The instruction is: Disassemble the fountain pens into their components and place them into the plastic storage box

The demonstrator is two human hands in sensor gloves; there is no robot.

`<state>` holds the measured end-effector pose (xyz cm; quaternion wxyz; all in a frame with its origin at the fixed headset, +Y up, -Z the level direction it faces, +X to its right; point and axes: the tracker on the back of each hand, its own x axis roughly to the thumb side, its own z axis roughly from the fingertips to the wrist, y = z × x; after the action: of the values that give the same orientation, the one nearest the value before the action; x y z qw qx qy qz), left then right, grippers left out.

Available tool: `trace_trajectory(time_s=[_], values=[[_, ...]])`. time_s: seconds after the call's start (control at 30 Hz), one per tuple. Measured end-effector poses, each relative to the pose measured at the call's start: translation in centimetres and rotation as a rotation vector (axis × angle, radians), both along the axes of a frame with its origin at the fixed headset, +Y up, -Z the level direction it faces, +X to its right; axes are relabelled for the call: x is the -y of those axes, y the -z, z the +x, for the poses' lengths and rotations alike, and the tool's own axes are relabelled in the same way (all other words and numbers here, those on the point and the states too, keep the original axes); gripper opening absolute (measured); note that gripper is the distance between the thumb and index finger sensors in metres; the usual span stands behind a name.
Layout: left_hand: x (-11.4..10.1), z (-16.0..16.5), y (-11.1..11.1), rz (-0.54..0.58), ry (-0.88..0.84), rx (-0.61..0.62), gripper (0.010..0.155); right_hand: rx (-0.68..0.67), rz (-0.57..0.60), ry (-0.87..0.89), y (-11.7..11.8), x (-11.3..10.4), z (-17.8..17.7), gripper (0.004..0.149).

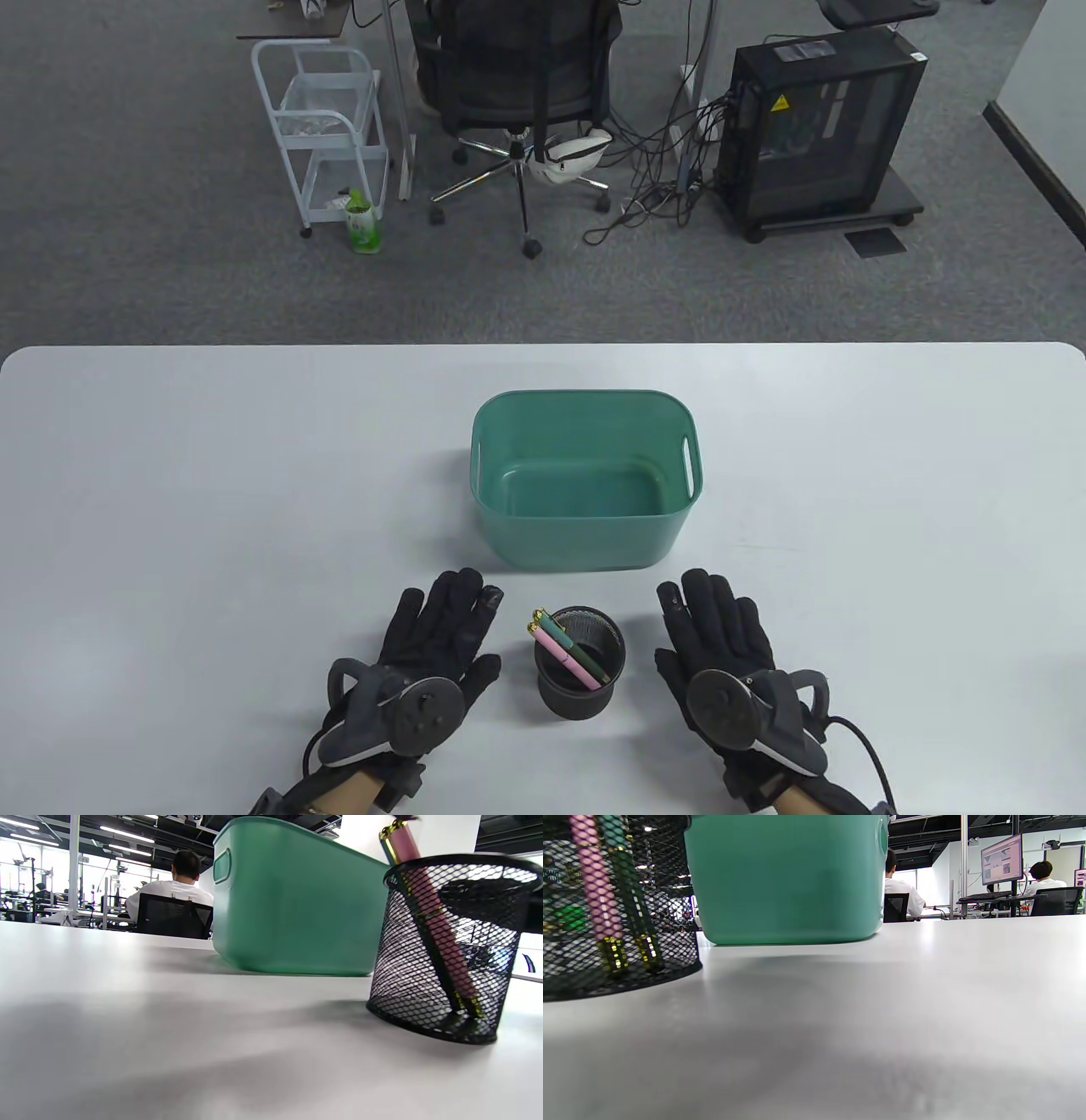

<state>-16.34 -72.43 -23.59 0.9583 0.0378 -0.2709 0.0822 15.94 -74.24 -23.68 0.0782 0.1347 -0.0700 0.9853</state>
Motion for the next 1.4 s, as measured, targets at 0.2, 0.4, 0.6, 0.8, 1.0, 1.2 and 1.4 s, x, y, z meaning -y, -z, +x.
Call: trace_trajectory(time_s=[0.2,0.4,0.6,0.8,1.0,1.2,1.4], values=[[-0.5,0.6,-0.3,0.021,-0.011,0.046,0.070,0.001,-0.008,-0.010,0.0,0.0,0.0,0.068],[-1.1,1.8,-0.1,0.040,-0.055,0.106,0.069,0.004,-0.005,-0.006,0.0,0.0,0.0,0.068],[-1.8,2.9,0.6,0.036,-0.060,0.128,0.067,0.000,-0.011,-0.006,0.0,0.0,0.0,0.069],[-2.2,4.0,1.9,0.002,-0.051,0.117,0.065,0.003,-0.012,-0.006,0.0,0.0,0.0,0.069],[-2.7,4.8,2.8,0.030,-0.032,0.083,0.061,0.004,-0.018,-0.005,0.1,0.0,0.1,0.069],[-3.3,5.5,3.4,0.031,-0.015,0.042,0.050,0.004,-0.025,-0.004,0.1,0.0,0.1,0.069],[-3.5,6.3,3.5,0.046,0.006,0.045,0.042,0.006,-0.031,-0.005,0.2,0.1,0.1,0.069]])
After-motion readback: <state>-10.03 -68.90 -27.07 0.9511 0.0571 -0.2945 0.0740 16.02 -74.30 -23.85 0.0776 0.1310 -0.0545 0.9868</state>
